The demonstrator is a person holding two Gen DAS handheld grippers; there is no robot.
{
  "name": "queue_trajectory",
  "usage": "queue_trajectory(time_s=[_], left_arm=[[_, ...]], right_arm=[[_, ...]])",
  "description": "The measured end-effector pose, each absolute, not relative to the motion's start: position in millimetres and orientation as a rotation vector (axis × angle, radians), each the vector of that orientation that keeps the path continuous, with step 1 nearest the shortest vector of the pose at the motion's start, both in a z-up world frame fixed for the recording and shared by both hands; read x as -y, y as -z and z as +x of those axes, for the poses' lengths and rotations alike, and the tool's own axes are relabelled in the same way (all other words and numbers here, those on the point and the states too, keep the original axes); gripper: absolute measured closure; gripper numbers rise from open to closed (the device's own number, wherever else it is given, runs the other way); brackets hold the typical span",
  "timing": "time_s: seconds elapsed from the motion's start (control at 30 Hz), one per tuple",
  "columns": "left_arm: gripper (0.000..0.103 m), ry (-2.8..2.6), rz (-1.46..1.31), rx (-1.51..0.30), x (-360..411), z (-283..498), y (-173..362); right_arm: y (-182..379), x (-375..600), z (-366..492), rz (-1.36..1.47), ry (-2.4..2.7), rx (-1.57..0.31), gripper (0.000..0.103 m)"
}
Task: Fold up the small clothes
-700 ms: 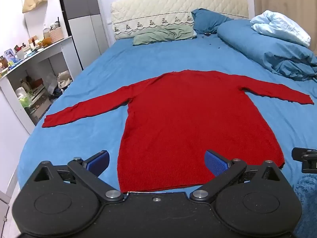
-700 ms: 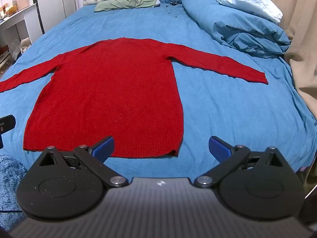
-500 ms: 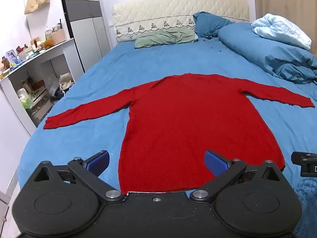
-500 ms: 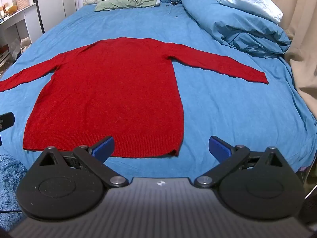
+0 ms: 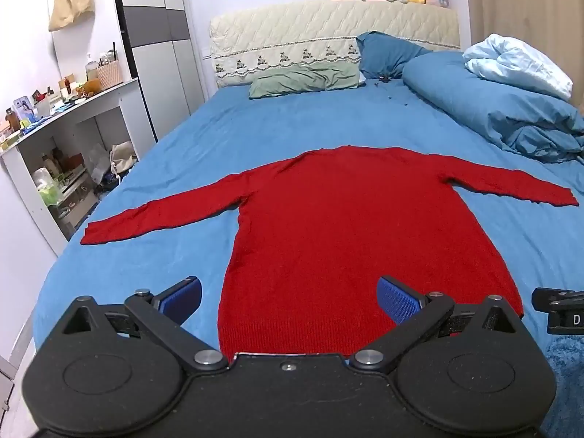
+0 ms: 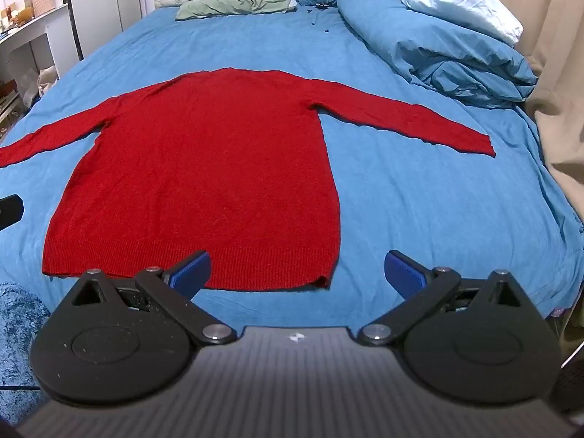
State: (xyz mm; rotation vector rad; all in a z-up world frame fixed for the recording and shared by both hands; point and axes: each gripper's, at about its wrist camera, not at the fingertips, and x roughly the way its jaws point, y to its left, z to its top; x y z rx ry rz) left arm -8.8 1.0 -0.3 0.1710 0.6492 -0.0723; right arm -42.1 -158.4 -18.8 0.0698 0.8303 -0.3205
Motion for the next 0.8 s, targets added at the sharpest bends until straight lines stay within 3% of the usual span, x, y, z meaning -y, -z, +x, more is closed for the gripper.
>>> queue_trajectory(time_s=[0.8], left_arm=[[0.0, 0.05, 0.146, -0.645, -3.4, -8.6, -2.0]], right_arm=[[13.9, 157.3, -46.2, 0.064, 0.307, -0.82, 0.0]])
